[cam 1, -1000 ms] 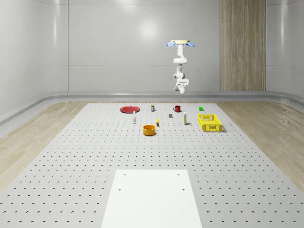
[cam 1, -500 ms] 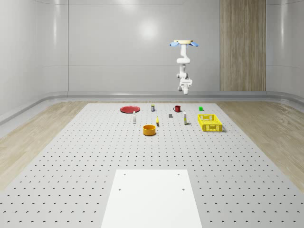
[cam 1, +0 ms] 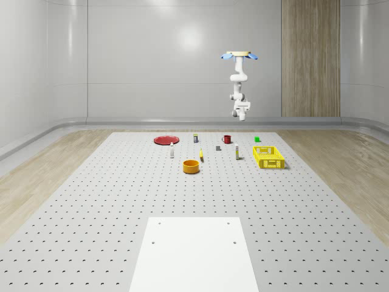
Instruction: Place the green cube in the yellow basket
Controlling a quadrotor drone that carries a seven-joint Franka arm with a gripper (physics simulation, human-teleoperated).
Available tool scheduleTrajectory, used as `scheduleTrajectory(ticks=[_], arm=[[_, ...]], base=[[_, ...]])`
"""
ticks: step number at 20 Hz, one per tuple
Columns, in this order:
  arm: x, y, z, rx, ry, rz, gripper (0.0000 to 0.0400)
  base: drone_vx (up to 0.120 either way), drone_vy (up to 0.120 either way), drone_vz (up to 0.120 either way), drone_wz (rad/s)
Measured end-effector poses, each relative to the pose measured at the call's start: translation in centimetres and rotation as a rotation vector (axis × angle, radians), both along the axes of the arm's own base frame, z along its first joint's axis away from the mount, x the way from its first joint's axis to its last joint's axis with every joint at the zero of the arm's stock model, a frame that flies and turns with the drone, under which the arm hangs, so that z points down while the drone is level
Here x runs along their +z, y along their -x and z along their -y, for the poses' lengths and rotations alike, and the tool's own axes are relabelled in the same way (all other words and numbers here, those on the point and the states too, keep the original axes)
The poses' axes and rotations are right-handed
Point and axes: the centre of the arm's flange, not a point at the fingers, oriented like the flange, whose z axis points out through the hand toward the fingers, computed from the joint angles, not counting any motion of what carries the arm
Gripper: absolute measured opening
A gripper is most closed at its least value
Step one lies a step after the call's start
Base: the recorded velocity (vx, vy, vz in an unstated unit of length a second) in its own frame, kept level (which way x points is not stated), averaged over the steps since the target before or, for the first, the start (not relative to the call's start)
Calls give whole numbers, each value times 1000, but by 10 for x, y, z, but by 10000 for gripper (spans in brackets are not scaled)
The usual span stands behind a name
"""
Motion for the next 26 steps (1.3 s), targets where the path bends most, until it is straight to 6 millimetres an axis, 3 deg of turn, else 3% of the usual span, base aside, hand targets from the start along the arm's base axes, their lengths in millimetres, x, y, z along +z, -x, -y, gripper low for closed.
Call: scheduleTrajectory(ticks=[16,21,26], arm=[[0,1,-4,-1,44,12,400],[-1,2,-11,-2,107,16,400],[-3,2,-25,-5,252,19,400]], base=[[0,120,0,0],[120,112,0,0],[96,0,0,0]])
